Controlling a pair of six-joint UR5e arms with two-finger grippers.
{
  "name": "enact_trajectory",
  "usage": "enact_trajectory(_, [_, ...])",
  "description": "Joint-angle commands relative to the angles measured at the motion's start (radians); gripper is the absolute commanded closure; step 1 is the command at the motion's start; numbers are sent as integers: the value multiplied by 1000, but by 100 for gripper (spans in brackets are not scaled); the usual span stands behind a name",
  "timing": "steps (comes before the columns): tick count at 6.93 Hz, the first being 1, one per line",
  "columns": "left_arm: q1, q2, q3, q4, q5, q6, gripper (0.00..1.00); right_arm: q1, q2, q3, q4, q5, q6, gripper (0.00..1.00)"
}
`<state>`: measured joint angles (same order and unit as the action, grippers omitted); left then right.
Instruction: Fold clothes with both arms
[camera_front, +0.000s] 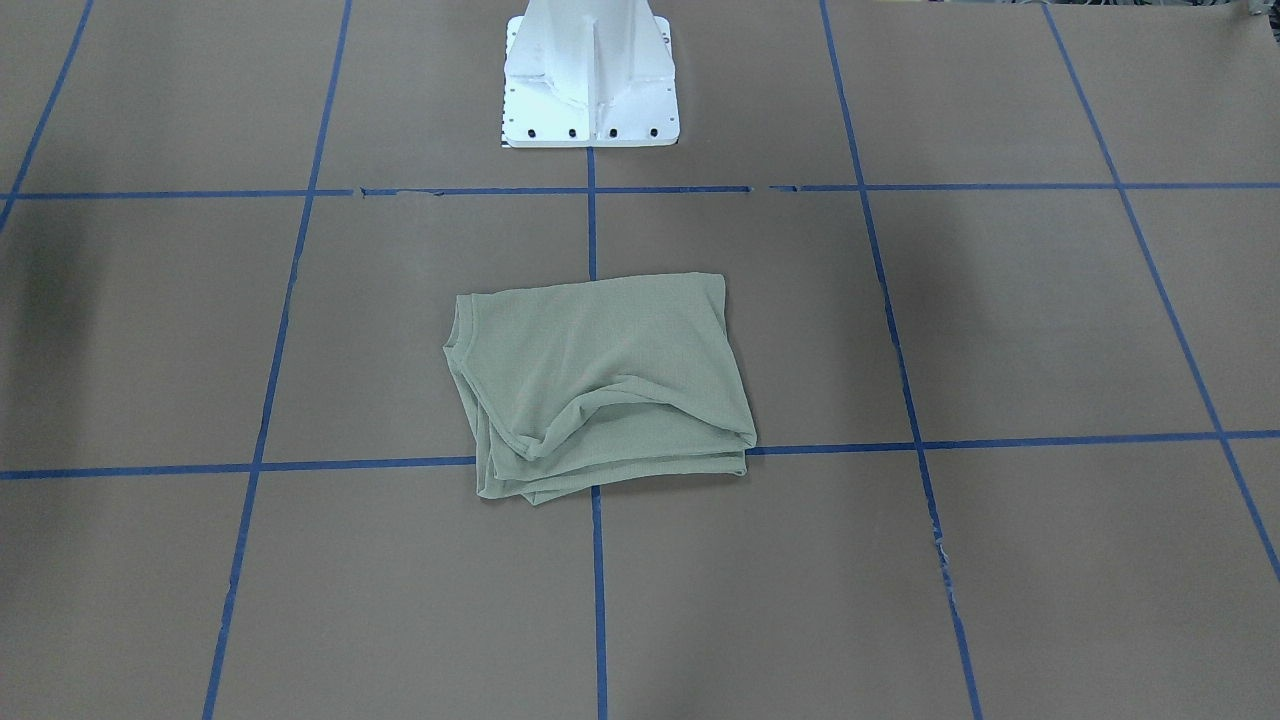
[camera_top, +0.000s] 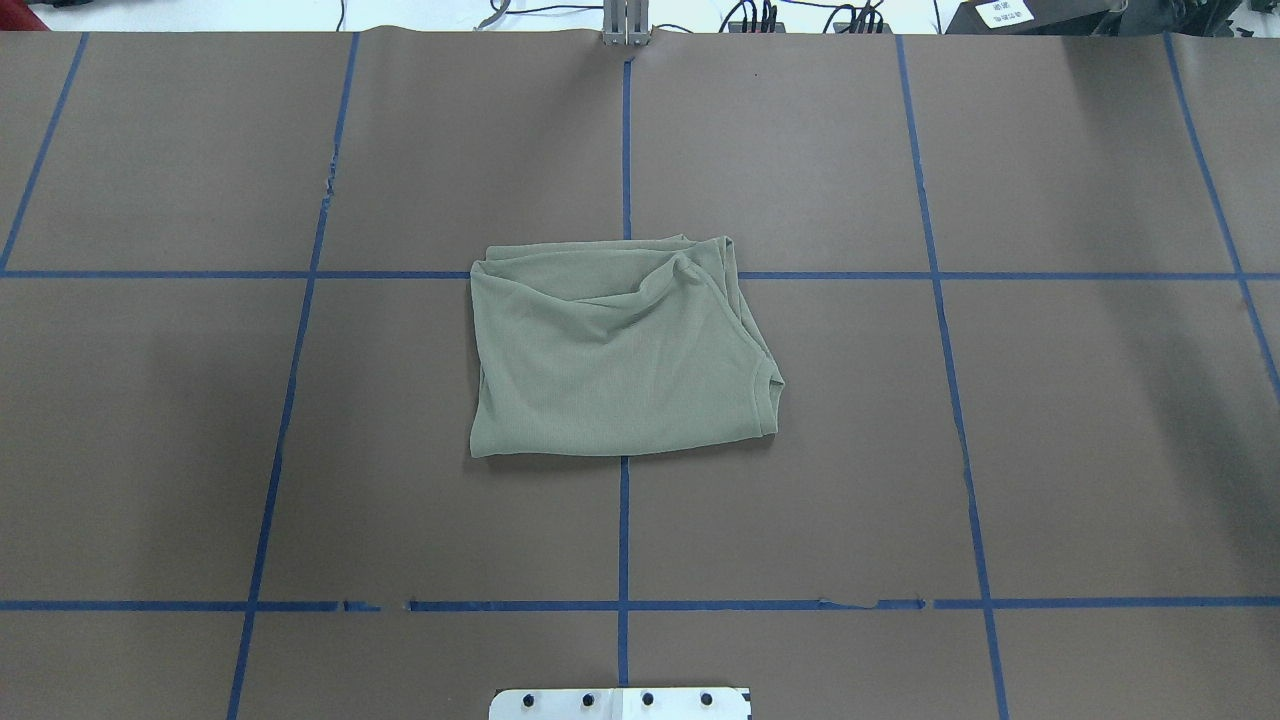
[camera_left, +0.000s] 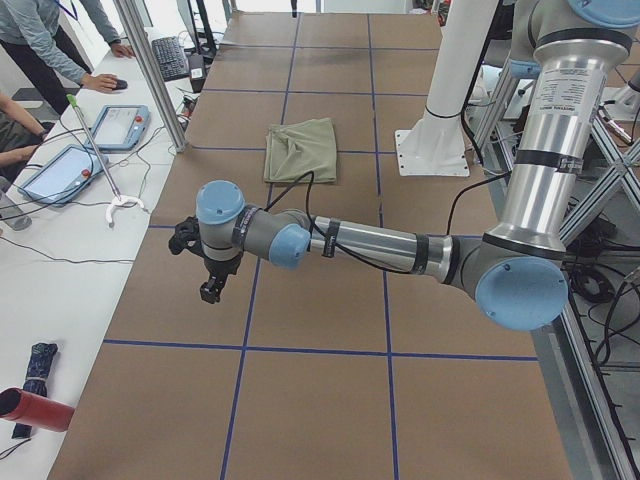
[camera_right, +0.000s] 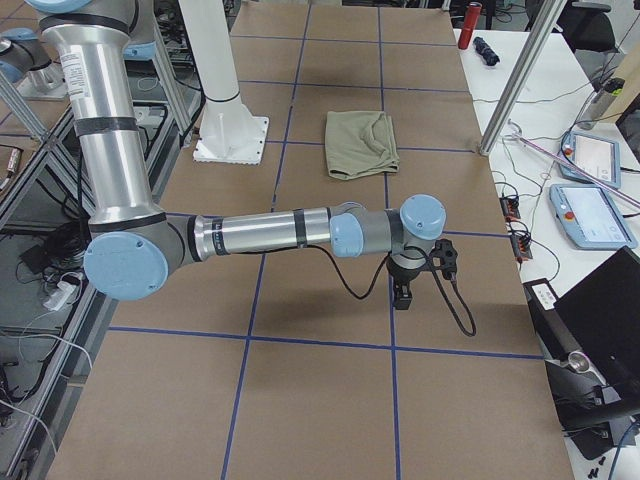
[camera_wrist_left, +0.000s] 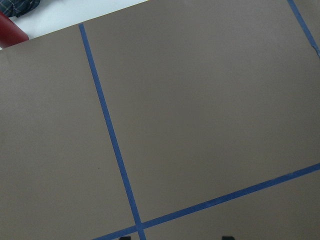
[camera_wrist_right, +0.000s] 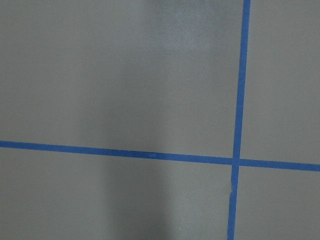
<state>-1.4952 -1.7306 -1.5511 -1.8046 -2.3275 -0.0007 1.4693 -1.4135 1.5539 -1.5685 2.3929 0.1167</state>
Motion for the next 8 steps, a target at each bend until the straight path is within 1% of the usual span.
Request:
enact_trajectory(1, [1, 8, -4, -4, -1, -2, 0, -7, -2, 11, -1, -3, -3, 0])
enact_trajectory(6, [1, 5, -12, -5, 2, -2, 0, -7, 7, -2, -13, -1, -3, 0])
enact_trajectory(8, [1, 0, -15, -5, 0, -4, 0, -7, -7, 9, -5, -14, 9, 0])
